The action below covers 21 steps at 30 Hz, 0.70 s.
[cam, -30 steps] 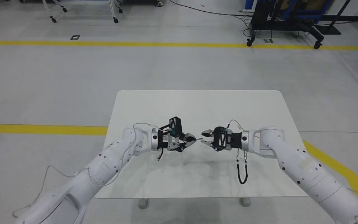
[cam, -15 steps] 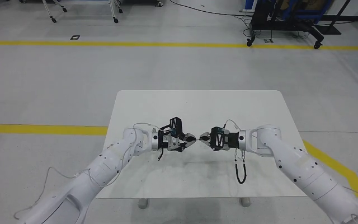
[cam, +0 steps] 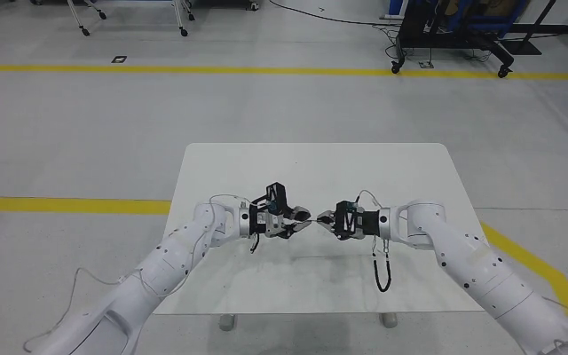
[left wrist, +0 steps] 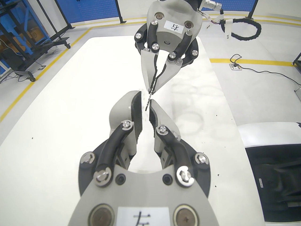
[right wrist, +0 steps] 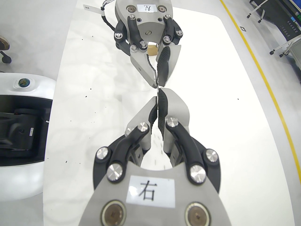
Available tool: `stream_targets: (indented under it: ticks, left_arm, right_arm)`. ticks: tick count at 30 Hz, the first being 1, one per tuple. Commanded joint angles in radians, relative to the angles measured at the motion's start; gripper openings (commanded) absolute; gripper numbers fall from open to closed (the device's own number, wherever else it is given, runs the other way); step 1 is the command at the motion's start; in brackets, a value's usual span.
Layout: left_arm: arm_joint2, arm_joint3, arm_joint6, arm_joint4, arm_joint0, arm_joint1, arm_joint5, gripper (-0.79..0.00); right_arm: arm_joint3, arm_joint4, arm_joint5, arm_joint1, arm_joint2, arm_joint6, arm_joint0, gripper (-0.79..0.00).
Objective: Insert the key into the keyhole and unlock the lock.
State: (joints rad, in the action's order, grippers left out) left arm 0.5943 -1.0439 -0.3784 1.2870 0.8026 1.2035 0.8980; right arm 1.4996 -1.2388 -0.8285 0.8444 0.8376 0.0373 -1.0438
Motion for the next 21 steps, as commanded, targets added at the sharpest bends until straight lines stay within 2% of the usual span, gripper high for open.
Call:
stream_targets:
  ticks: [1, 7, 12, 16, 21]
  left_arm:
    - [0.007, -0.003, -0.007, 0.0, 0.004, 0.0, -0.001, 0.0]
    - [0.062, -0.029, -0.085, 0.032, 0.027, -0.021, -0.003, 0.0]
    - [0.142, -0.096, -0.059, 0.08, 0.052, -0.054, -0.048, 0.0]
    - [0.232, -0.165, 0.001, 0.032, 0.115, -0.088, -0.058, 0.0]
    - [0.232, -0.165, 0.001, 0.032, 0.115, -0.088, -0.058, 0.0]
  right_arm:
    - [-0.004, -0.003, -0.001, 0.001, 0.006, 0.013, -0.004, -0.785]
    - [-0.029, -0.009, -0.013, -0.01, 0.062, 0.115, -0.037, -0.785]
    - [-0.075, -0.005, -0.036, -0.024, 0.133, 0.26, -0.071, -0.785]
    - [-0.085, -0.071, -0.047, -0.034, 0.178, 0.388, -0.091, -0.785]
    - [-0.082, -0.093, -0.044, -0.035, 0.181, 0.408, -0.095, -0.785]
